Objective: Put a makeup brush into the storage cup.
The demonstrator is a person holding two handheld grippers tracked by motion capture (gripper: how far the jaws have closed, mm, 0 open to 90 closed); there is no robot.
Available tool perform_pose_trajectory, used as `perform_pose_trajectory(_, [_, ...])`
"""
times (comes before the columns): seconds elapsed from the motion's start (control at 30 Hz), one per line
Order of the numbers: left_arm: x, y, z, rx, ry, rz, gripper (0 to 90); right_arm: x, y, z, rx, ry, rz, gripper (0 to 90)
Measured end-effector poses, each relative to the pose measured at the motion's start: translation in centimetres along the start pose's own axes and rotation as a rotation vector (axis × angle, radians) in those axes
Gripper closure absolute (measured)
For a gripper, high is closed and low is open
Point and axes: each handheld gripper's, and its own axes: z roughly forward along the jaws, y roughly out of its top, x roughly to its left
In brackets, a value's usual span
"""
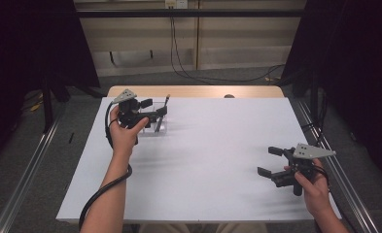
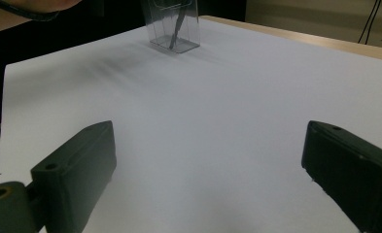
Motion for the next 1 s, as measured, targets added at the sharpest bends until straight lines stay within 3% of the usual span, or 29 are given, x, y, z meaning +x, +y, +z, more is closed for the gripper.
perform_pose_trajectory(0.37, [-0.4, -0.3, -0.3, -0.003, -0.004, 0.015, 6.6, -0.1, 0.0, 0.1, -0.001, 0.001, 0.002, 5.3])
perform_pose_trajectory(1.0, [-1.3, -0.8, -0.9, -0.015, -0.035, 0.020, 3.5, 0.1, 0.0, -0.1, 0.001, -0.003, 0.001, 5.3])
